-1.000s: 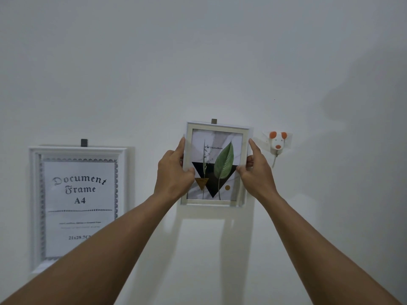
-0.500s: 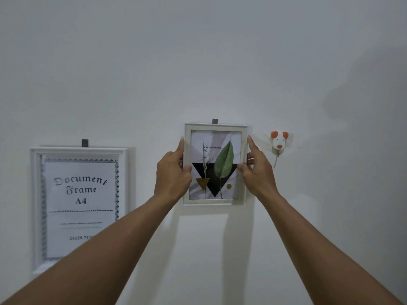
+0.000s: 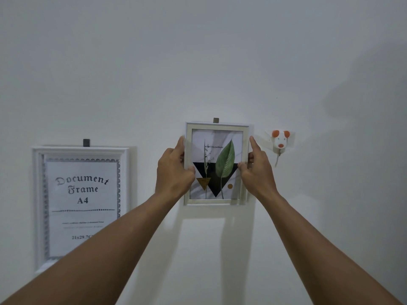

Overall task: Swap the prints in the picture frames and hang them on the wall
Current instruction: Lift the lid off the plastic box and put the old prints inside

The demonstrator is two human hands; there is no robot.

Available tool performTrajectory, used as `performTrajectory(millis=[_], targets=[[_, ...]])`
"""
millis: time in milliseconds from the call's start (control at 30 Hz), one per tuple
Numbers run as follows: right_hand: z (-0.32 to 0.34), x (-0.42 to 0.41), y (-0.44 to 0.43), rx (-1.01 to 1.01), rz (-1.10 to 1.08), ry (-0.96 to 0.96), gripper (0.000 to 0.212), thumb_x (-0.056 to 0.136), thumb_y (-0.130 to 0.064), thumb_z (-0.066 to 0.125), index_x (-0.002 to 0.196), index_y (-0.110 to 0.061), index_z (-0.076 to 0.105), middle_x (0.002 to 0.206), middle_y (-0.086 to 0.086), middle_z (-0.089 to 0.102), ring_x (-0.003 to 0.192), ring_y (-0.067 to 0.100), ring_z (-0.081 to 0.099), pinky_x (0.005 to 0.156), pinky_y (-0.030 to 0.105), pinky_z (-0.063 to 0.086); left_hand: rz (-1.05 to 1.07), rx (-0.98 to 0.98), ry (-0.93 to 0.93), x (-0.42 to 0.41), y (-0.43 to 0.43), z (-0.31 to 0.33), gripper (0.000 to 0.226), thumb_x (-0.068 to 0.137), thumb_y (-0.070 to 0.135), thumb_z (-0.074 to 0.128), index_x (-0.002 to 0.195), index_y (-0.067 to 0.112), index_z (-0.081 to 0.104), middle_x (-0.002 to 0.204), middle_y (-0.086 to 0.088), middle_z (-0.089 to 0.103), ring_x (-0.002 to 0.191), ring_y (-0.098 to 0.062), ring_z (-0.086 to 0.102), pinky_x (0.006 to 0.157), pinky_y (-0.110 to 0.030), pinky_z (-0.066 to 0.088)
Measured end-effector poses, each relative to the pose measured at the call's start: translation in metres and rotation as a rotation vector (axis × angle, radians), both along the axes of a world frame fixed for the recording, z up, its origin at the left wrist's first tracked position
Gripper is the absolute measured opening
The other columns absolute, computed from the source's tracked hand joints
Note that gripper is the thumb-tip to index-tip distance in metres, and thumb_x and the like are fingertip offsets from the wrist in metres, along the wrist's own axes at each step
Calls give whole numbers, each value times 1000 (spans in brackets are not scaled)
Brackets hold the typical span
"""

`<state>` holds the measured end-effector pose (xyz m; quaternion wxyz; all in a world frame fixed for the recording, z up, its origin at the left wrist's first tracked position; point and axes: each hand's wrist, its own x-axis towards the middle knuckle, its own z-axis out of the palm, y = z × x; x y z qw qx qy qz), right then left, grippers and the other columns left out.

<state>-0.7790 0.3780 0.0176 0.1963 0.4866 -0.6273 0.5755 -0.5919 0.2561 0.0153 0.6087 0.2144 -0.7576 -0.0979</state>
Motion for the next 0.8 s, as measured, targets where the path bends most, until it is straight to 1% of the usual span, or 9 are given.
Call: performTrajectory(millis=[100, 167, 333, 433, 467, 533, 600, 700, 800], targets=[[2, 1, 1, -5, 12, -23, 77, 94, -16, 57, 156, -32, 15, 110, 1, 48, 101, 16, 54, 94, 35, 48, -13, 5, -6, 1, 3, 1, 85, 74, 17, 68, 148, 39, 32, 93, 3, 56, 87, -10, 56, 77, -15, 43], [4, 2, 1, 4, 9, -28, 77, 93, -15, 56, 156, -31, 15, 110, 1, 49, 102, 16, 54, 92, 34, 47, -13, 6, -16, 2, 5, 2, 84, 73, 19, 68, 147, 39, 33, 92, 3, 56, 86, -10, 56, 77, -15, 44], [5, 6, 5, 13, -8, -50, 78, 92, -16, 56, 157, -29, 15, 109, 1, 49, 98, 11, 51, 89, 29, 41, -4, 29, -31, 4, 8, 4, 78, 74, 26, 65, 145, 39, 35, 90, 3, 55, 85, -13, 57, 79, -28, 53], [6, 9, 12, 29, -32, -55, 77, 93, -19, 57, 157, -27, 15, 110, 0, 49, 95, 8, 50, 88, 29, 43, -15, 25, -28, 6, 11, 3, 77, 78, 26, 66, 147, 35, 34, 94, 1, 55, 89, -17, 57, 80, -27, 52], [5, 10, 14, 40, -42, -47, 75, 94, -20, 57, 157, -25, 16, 113, 0, 49, 98, 9, 51, 90, 30, 44, -15, 31, -26, 7, 12, 3, 77, 79, 26, 66, 148, 33, 33, 98, 0, 56, 92, -18, 57, 81, -26, 49], [4, 13, 22, 76, -61, -34, 72, 96, -24, 57, 156, -25, 17, 126, 3, 48, 114, 15, 50, 93, 30, 41, 4, 55, -33, 10, 14, 2, 77, 83, 29, 66, 151, 25, 30, 108, -3, 57, 100, -19, 57, 85, -26, 46], [1, 17, 32, 124, -105, -20, 69, 97, -29, 57, 155, -24, 20, 139, 6, 45, 127, 18, 47, 98, 32, 42, 36, 87, -45, 16, 19, 1, 77, 87, 33, 64, 153, 18, 27, 119, -6, 56, 109, -21, 55, 93, -31, 46], [-4, 24, 50, 218, -174, -3, 62, 97, -35, 56, 152, -21, 30, 146, 8, 45, 132, 21, 47, 105, 40, 44, 62, 85, -35, 29, 33, -4, 72, 90, 37, 60, 151, 13, 31, 127, -8, 56, 117, -23, 53, 99, -37, 46], [-12, 41, 73, 321, -227, -5, 56, 97, -37, 56, 146, -17, 41, 142, 9, 51, 129, 25, 50, 103, 39, 45, 43, 61, -49, 50, 51, -14, 62, 91, 37, 60, 145, 12, 43, 126, -8, 59, 116, -23, 55, 100, -38, 47]])
